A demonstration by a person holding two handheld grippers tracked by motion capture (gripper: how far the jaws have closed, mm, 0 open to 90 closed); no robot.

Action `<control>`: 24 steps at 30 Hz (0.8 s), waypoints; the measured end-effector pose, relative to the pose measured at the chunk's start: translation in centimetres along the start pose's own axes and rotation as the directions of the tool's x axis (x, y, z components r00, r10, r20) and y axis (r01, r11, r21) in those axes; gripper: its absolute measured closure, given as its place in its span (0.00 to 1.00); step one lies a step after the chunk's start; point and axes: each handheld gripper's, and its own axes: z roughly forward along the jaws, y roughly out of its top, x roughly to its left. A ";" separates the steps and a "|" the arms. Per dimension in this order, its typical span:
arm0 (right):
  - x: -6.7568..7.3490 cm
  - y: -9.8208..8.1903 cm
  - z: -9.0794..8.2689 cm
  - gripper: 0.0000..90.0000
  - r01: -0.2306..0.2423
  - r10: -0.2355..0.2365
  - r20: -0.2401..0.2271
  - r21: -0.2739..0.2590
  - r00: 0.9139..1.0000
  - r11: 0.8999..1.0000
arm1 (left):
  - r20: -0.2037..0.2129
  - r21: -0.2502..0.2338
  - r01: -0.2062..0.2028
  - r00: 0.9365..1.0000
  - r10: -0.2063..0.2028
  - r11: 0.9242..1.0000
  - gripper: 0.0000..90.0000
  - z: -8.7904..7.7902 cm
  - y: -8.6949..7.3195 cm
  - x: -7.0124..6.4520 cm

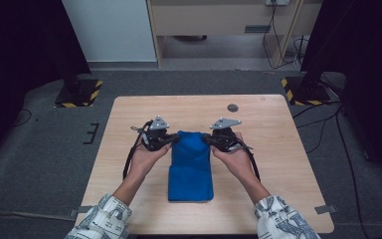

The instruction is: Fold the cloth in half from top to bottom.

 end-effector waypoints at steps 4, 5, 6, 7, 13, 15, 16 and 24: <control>0.6 -0.1 -0.7 0.96 0.008 -0.008 -0.019 -0.012 1.000 1.000 | 0.011 -0.009 -0.004 1.000 0.004 1.000 0.93 -0.5 -0.4 -0.5; 0.8 -0.2 -0.8 0.96 0.011 -0.011 -0.022 -0.014 1.000 1.000 | 0.013 -0.009 -0.004 1.000 0.004 1.000 0.93 -0.6 -0.5 -0.6; 1.0 -0.3 -0.9 0.96 0.016 -0.016 -0.025 -0.011 1.000 1.000 | 0.016 -0.008 -0.005 1.000 0.005 1.000 0.93 -0.7 -0.6 -0.7; 1.1 -0.5 -1.0 0.96 0.018 -0.018 -0.029 -0.010 0.999 1.000 | 0.020 -0.010 -0.004 1.000 0.004 1.000 0.93 -0.8 -0.9 -0.9; 1.7 -1.8 -1.3 0.96 0.015 -0.015 -0.051 -0.005 0.999 1.000 | 0.041 -0.016 -0.003 0.999 0.004 1.000 0.93 -1.1 -1.9 -1.6; 1.9 -2.3 -1.4 0.96 0.020 -0.020 -0.054 0.000 0.998 1.000 | 0.046 -0.014 0.004 0.999 -0.003 1.000 0.93 -1.1 -2.2 -1.7; 1.9 -2.4 -1.4 0.95 0.021 -0.021 -0.057 -0.001 0.998 1.000 | 0.048 -0.014 0.008 0.999 -0.008 1.000 0.93 -1.1 -2.3 -1.7; 2.3 -2.6 -1.6 0.95 0.031 -0.030 -0.067 0.001 0.997 1.000 | 0.057 -0.018 0.024 0.998 -0.023 1.000 0.92 -1.4 -2.8 -1.8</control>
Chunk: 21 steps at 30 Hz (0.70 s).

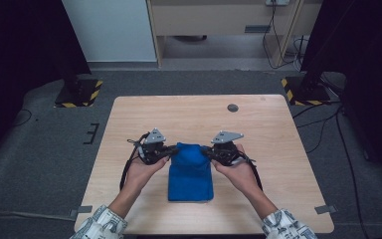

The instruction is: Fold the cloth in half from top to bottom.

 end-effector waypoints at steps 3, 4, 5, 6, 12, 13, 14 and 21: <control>0.2 -0.1 0.0 0.95 0.002 -0.002 -0.004 -0.001 1.000 1.000 | 0.006 -0.001 0.010 1.000 -0.010 1.000 0.92 -0.1 -0.2 0.0; 0.3 -0.2 0.0 0.95 0.005 -0.005 -0.006 0.001 1.000 1.000 | 0.006 0.001 0.009 1.000 -0.009 1.000 0.92 -0.1 -0.3 0.0; 0.4 -0.2 0.0 0.95 0.004 -0.004 -0.007 0.001 1.000 1.000 | 0.006 0.003 0.008 1.000 -0.008 1.000 0.91 -0.1 -0.3 0.0; 0.4 -0.3 0.0 0.95 0.006 -0.006 -0.008 0.001 1.000 1.000 | 0.006 0.002 0.007 1.000 -0.007 1.000 0.91 -0.2 -0.4 -0.1; 0.6 -0.2 -0.3 0.95 0.008 -0.009 -0.013 -0.006 1.000 1.000 | 0.009 -0.012 0.004 1.000 -0.004 1.000 0.91 -0.5 -0.3 -0.4; 0.7 -0.1 -0.4 0.95 0.009 -0.009 -0.017 -0.006 1.000 1.000 | 0.008 -0.014 0.003 1.000 -0.003 1.000 0.91 -0.5 -0.2 -0.5; 0.7 -0.1 -0.5 0.95 0.012 -0.012 -0.017 -0.007 1.000 1.000 | 0.008 -0.014 0.003 1.000 -0.003 1.000 0.91 -0.6 -0.2 -0.5; 1.2 -0.5 -0.7 0.95 0.018 -0.018 -0.027 -0.006 0.999 1.000 | 0.015 -0.013 0.004 1.000 -0.003 1.000 0.90 -0.7 -0.7 -1.0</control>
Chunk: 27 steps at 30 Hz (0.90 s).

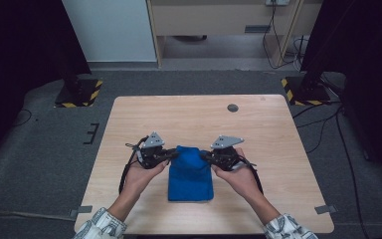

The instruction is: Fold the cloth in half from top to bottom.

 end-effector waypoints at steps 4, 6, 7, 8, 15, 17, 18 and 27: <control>0.1 -0.3 0.0 0.95 -0.001 0.001 -0.007 0.006 1.000 1.000 | 0.002 0.003 0.003 1.000 -0.003 1.000 0.90 0.0 -0.3 -0.1; 0.1 -0.4 0.0 0.95 0.001 -0.001 -0.008 0.009 1.000 1.000 | 0.001 0.007 0.002 1.000 -0.002 1.000 0.90 0.0 -0.5 -0.1; 0.1 -0.5 0.0 0.95 -0.001 0.002 -0.009 0.010 1.000 1.000 | 0.004 0.010 0.004 1.000 -0.004 1.000 0.90 0.1 -0.6 -0.2; 0.1 -0.6 0.0 0.95 0.001 -0.001 -0.009 0.009 1.000 1.000 | 0.006 0.011 0.004 1.000 -0.004 1.000 0.90 0.1 -0.7 -0.2; 0.4 -1.2 0.0 0.94 0.000 0.000 -0.015 0.022 1.000 1.000 | 0.006 0.024 0.000 1.000 0.000 1.000 0.89 0.3 -1.1 -0.6; 0.4 -1.3 0.0 0.94 0.004 -0.003 -0.016 0.024 1.000 1.000 | 0.006 0.025 0.000 1.000 0.000 1.000 0.89 0.3 -1.2 -0.7; 0.4 -1.3 0.0 0.94 0.004 -0.004 -0.012 0.023 1.000 1.000 | 0.006 0.023 0.000 1.000 0.000 1.000 0.89 0.3 -1.2 -0.7; 0.9 -1.2 -0.5 0.93 0.008 -0.008 -0.020 0.015 1.000 1.000 | 0.008 0.028 -0.002 1.000 0.002 1.000 0.88 -0.1 -1.8 -0.9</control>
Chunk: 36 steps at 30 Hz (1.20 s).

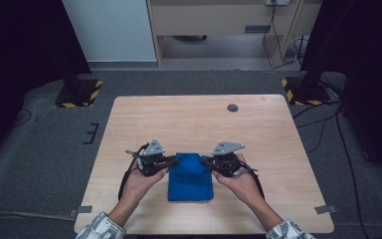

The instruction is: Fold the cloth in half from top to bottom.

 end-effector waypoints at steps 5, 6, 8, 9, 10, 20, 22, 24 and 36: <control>0.3 -0.4 0.2 0.93 0.007 -0.007 -0.004 0.006 1.000 1.000 | 0.008 0.013 -0.009 1.000 0.009 1.000 0.88 0.2 -0.4 -0.4; 0.3 -0.5 0.2 0.93 0.008 -0.008 -0.005 0.010 1.000 1.000 | 0.009 0.014 -0.011 1.000 0.011 1.000 0.88 0.3 -0.4 -0.5; 0.4 -0.7 0.2 0.93 0.007 -0.007 -0.005 0.010 1.000 1.000 | 0.010 0.018 -0.017 1.000 0.016 1.000 0.88 0.3 -0.5 -0.7; 0.4 -0.8 0.2 0.93 0.005 -0.005 -0.006 0.013 1.000 1.000 | 0.012 0.019 -0.017 1.000 0.017 1.000 0.88 0.3 -0.5 -0.7; 0.4 -0.9 0.2 0.92 0.007 -0.007 -0.007 0.015 1.000 1.000 | 0.012 0.022 -0.019 1.000 0.019 1.000 0.88 0.3 -0.6 -0.8; 0.9 -2.3 0.4 0.91 0.005 -0.004 -0.020 0.031 1.000 0.999 | 0.018 0.056 -0.030 0.999 0.029 0.998 0.87 0.8 -1.7 -1.1; 1.0 -2.7 0.4 0.91 0.000 0.001 -0.030 0.033 1.000 0.999 | 0.020 0.065 -0.026 0.999 0.025 0.998 0.87 0.7 -2.1 -1.0; 1.1 -2.9 0.5 0.90 -0.002 0.003 -0.035 0.035 0.999 0.999 | 0.023 0.069 -0.013 1.000 0.011 0.998 0.87 0.7 -2.4 -0.8; 1.5 -3.6 0.7 0.87 0.000 0.002 -0.048 0.044 0.999 0.999 | 0.030 0.088 0.000 1.000 -0.002 0.996 0.80 0.5 -3.8 -1.1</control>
